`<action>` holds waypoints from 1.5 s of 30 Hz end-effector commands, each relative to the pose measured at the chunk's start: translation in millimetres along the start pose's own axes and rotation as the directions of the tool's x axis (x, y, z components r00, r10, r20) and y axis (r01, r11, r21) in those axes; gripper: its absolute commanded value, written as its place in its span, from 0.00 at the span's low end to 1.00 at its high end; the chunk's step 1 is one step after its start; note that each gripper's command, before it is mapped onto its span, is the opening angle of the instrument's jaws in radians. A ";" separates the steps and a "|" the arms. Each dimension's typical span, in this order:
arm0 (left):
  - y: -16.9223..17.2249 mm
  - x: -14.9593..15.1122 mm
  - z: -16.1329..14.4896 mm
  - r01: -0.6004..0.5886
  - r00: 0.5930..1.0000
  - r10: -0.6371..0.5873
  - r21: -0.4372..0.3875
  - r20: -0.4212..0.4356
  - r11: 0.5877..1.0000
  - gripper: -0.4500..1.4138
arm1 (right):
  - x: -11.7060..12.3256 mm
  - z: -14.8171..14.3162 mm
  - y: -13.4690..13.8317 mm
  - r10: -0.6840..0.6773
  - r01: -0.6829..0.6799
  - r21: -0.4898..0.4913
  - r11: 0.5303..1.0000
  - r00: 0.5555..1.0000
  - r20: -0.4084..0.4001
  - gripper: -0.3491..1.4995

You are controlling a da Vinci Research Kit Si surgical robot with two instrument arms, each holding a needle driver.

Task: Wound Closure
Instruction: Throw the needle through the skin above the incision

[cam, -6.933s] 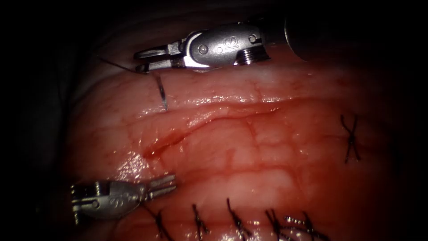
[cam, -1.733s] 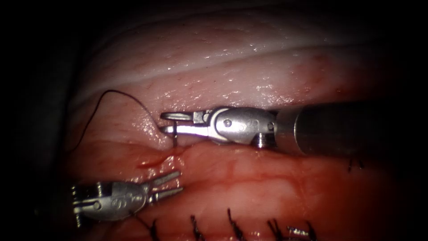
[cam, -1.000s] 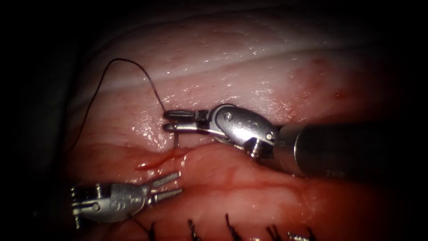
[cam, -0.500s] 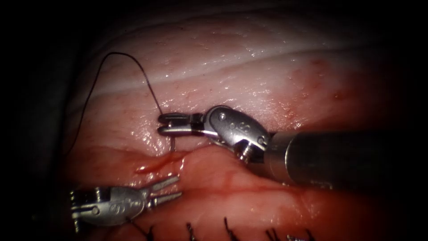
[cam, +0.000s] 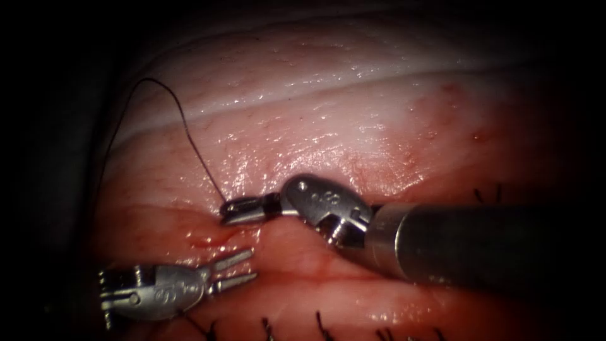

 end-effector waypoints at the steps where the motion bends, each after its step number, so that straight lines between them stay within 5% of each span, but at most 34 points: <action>1: 0.2 -0.2 0.8 0.000 1.000 0.000 -0.001 -0.001 1.000 0.24 | 0.1 0.8 0.4 0.004 -0.004 -0.001 1.000 1.000 -0.003 0.00; 6: 0.4 -0.2 0.9 -0.002 1.000 0.002 -0.004 0.007 1.000 0.24 | 2.1 0.2 1.3 -0.118 0.110 -0.101 0.989 0.990 -0.076 0.00; 10: 0.7 -0.4 1.5 -0.006 1.000 0.006 -0.012 0.011 1.000 0.24 | 7.4 -1.8 2.5 -0.371 0.332 -0.282 0.900 0.923 -0.100 0.00; 11: 0.7 -0.4 1.5 -0.006 1.000 0.006 -0.012 0.011 1.000 0.24 | 7.4 -1.8 2.5 -0.371 0.332 -0.282 0.900 0.923 -0.100 0.00; 13: 1.1 -0.8 1.6 -0.011 1.000 0.012 -0.020 0.021 1.000 0.24 | 11.4 -3.4 3.1 -0.428 0.363 -0.334 0.870 0.892 -0.144 0.00; 18: 1.6 -1.3 1.5 -0.019 0.999 0.020 -0.029 0.033 0.999 0.25 | 14.7 -4.6 3.6 -0.435 0.360 -0.353 0.863 0.886 -0.161 0.00; 26: 2.3 -2.3 2.0 -0.040 0.998 0.042 -0.042 0.056 0.998 0.26 | 16.4 -5.0 4.4 -0.330 0.250 -0.324 0.913 0.917 -0.223 0.00; 33: 2.9 -4.0 3.4 -0.035 0.994 0.041 -0.059 0.099 0.998 0.30 | 16.7 -4.7 5.2 -0.097 0.018 -0.277 0.961 0.957 -0.273 0.00; 45: 2.8 -4.1 3.3 -0.036 0.994 0.042 -0.060 0.099 0.998 0.30 | 16.7 -4.0 5.6 0.186 -0.253 -0.172 0.952 0.926 -0.328 0.00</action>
